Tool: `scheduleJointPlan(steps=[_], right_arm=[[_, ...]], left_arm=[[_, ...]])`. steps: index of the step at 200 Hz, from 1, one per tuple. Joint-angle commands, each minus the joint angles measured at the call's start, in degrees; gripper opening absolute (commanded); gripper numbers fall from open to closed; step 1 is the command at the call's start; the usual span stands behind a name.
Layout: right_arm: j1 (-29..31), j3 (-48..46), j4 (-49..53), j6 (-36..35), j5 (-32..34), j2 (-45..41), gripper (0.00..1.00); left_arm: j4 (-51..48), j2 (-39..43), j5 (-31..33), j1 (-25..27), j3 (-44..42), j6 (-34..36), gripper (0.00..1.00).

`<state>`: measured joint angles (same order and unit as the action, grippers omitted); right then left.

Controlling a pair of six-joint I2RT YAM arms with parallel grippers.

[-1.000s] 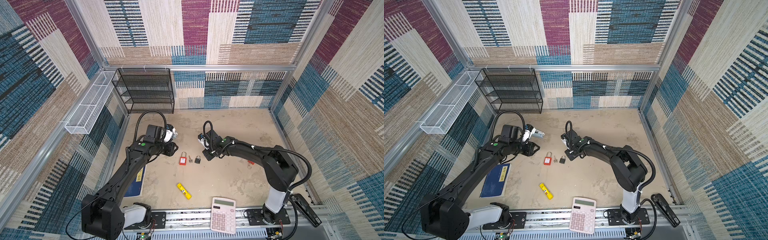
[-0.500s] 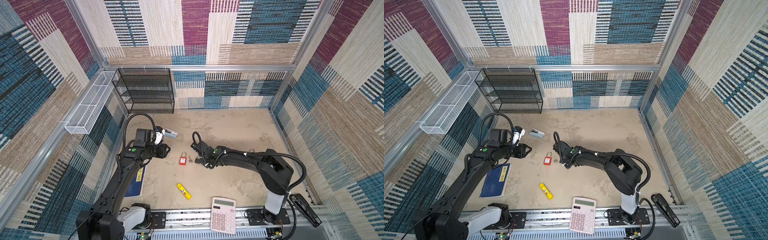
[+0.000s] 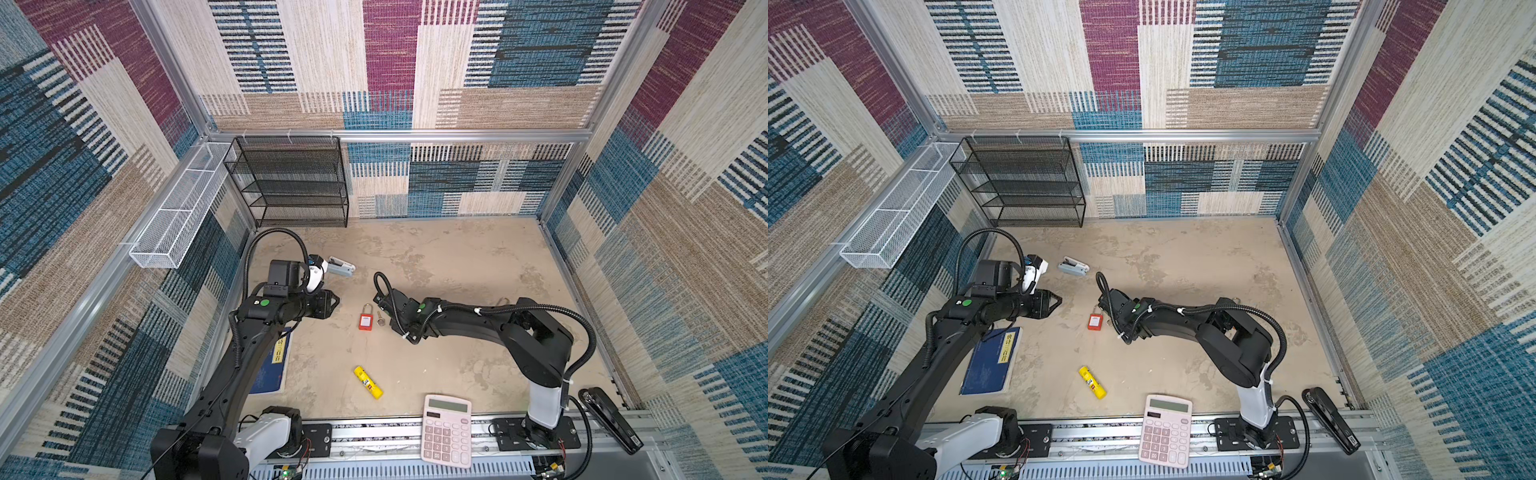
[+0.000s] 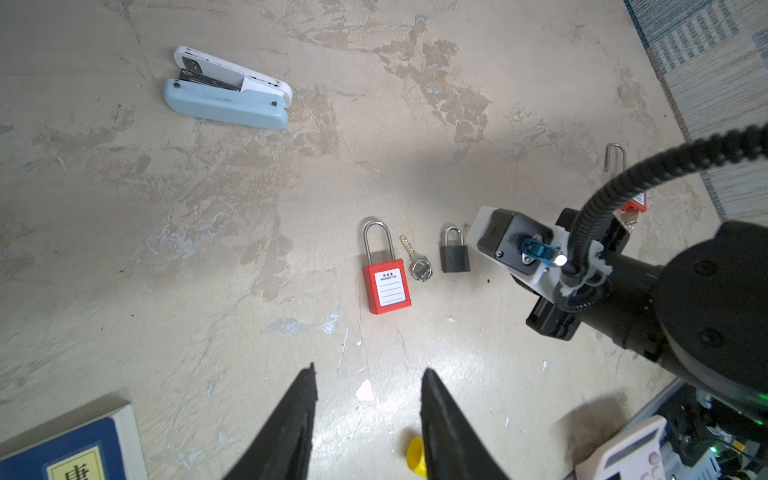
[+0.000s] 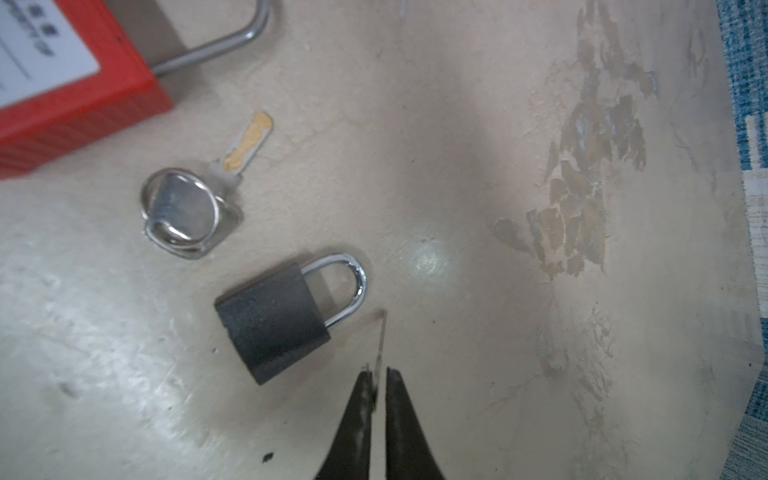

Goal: Lock with the key

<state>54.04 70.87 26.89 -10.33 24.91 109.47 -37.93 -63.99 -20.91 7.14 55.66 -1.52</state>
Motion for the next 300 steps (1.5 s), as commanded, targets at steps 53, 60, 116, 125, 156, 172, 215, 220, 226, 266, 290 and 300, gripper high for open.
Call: scheduleJointPlan(steps=[53,60,116,125,156,172,215,220,226,266,290,300], right_arm=[[-0.54,0.42,1.79,2.19,-4.28,-4.64,0.57],[-1.42,0.95,1.54,3.28,-5.91,-5.79,0.57],[-12.51,7.83,2.12,8.52,-23.15,-2.99,0.30],[-13.34,8.81,2.49,8.82,-23.64,-1.54,0.29],[-19.17,9.09,4.61,14.85,-25.01,-0.13,0.36],[-25.22,3.04,1.25,21.00,-34.06,-6.01,0.37],[-37.45,-11.05,-1.56,27.88,-34.29,-19.67,0.52],[-39.34,-12.95,-2.70,28.87,-35.66,-21.20,0.59],[-41.47,-15.61,-4.24,30.13,-37.18,-23.04,0.66],[-51.45,-22.83,-6.24,33.17,-35.43,-28.50,0.73],[-54.21,-25.61,-7.57,34.05,-32.82,-30.69,0.80],[-54.84,-26.04,-7.48,33.70,-31.68,-31.31,0.86]], left_arm=[[-0.95,-0.18,-1.22,-0.19,0.83,-0.15,0.44],[-1.04,-0.31,-1.24,-0.13,1.00,-0.08,0.44],[0.31,-1.36,-3.40,-0.12,1.53,-1.47,0.44],[0.40,-1.49,-3.86,-0.11,1.73,-1.23,0.43],[2.14,-0.67,-5.23,-0.01,1.51,-2.52,0.42],[4.55,-0.03,-6.67,0.48,0.97,-3.77,0.41],[10.03,-0.22,-6.25,4.54,-0.44,-5.29,0.41],[10.36,-0.50,-6.12,5.06,-0.62,-5.33,0.41],[10.59,-0.99,-5.85,5.76,-0.73,-5.38,0.41],[10.88,-4.00,-5.13,9.35,-0.92,-4.89,0.40],[10.78,-4.32,-4.55,10.25,-1.01,-4.33,0.40],[10.83,-4.31,-4.13,10.44,-1.03,-4.50,0.41]])
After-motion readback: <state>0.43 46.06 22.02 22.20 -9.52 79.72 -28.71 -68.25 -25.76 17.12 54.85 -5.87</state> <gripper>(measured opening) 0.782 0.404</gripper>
